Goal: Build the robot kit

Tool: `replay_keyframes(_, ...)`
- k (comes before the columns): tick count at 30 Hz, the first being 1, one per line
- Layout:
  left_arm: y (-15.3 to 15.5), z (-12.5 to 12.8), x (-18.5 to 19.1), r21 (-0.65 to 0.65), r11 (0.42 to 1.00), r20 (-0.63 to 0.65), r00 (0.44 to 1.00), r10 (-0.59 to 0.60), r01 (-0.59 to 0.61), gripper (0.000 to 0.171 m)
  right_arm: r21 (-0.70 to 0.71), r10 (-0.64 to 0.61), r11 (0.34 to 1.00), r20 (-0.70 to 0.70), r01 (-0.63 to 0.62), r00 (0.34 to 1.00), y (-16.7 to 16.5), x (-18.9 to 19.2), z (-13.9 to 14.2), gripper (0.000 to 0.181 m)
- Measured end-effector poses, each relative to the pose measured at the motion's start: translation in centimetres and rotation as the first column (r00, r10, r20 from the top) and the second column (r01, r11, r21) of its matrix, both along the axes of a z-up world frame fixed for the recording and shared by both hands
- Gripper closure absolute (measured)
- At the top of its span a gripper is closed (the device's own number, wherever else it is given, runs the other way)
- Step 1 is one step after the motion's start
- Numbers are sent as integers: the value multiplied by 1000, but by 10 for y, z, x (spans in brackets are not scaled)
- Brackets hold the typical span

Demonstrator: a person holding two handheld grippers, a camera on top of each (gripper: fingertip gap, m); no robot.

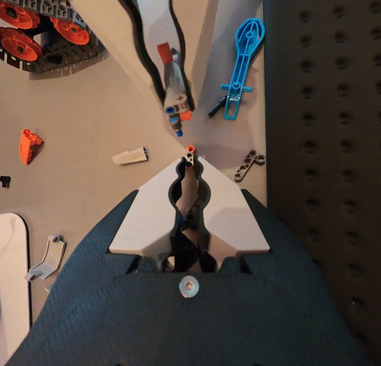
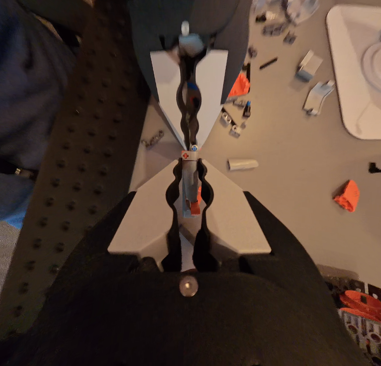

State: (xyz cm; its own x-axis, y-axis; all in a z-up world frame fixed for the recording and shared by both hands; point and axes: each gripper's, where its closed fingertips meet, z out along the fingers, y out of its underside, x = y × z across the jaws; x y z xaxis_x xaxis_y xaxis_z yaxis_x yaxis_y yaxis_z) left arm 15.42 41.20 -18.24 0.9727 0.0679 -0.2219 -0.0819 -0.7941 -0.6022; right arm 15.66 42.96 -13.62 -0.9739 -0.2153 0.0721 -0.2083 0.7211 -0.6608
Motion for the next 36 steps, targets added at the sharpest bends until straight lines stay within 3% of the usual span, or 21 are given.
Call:
replay_keyframes(3, -1, 0, 1, 12, 1000, 4, 1000, -11, 11, 165, 86, -10, 996, -11, 11, 1000, 2, 4, -26, 168)
replay_keyframes(8, -1, 0, 2, 21, 999, -1, 1000, -24, 24, 165, 150, -13, 988, -52, 21, 999, 0, 2, -40, 169)
replay_keyframes(20, 0, 0, 2, 46, 999, 11, 1000, -21, 20, 165, 191, 10, 982, -111, 11, 994, -4, 2, -38, 169)
replay_keyframes(36, 2, 0, 1, 52, 999, 4, 1000, -11, 10, 165, 358, 68, 934, -177, 0, 982, 2, 0, -44, 169)
